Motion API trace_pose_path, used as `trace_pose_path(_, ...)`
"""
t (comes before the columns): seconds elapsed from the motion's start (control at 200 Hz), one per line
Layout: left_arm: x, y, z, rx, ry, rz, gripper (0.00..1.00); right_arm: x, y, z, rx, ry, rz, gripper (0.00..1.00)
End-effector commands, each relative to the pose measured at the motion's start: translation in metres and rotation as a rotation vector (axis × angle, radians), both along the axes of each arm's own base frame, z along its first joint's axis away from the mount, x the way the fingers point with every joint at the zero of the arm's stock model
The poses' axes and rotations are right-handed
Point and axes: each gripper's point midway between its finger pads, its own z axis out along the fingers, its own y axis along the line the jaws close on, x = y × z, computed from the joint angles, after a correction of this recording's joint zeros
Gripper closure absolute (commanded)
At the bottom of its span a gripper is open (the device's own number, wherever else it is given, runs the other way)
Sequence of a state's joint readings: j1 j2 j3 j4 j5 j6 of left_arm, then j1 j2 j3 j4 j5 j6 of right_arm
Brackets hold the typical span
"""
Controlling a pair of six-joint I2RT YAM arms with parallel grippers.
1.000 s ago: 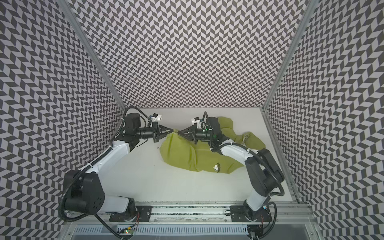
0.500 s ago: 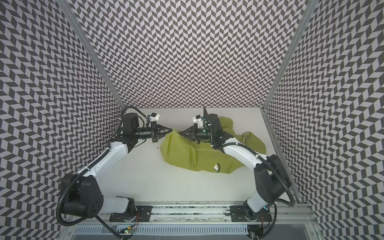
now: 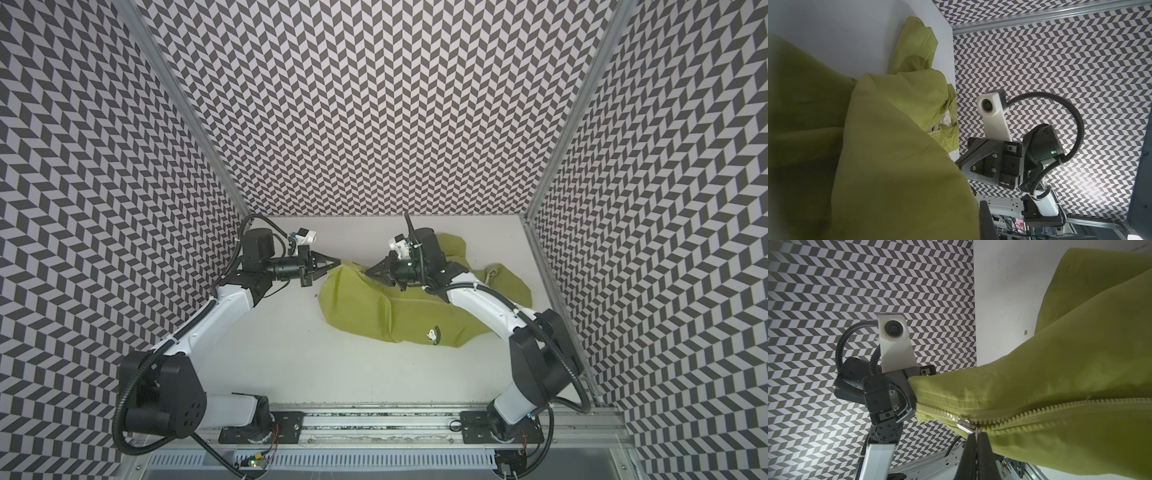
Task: Zip up the jacket
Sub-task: 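Pull the zipper slider with the right gripper away from the left gripper holding the hem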
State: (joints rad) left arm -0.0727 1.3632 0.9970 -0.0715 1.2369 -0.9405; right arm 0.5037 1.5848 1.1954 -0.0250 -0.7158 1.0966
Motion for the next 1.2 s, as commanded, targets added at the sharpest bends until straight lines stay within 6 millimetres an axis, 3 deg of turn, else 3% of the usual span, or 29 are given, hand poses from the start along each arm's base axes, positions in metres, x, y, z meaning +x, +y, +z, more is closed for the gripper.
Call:
trace_pose_path(0.0, 0.007, 0.009, 0.007, 0.053, -0.066, 0.053, 1.00, 0.005, -0.012, 0.010, -0.067, -0.060, -0.019, 1.00)
trace_pose_path(0.501, 0.027, 0.032, -0.018, 0.273, -0.056, 0.200, 1.00, 0.020, -0.049, -0.009, -0.355, -0.141, -0.036, 1.00)
trace_pose_path(1.192, 0.026, 0.051, -0.034, 0.426, -0.045, 0.269, 1.00, 0.024, -0.063, -0.016, -0.466, -0.167, -0.045, 1.00)
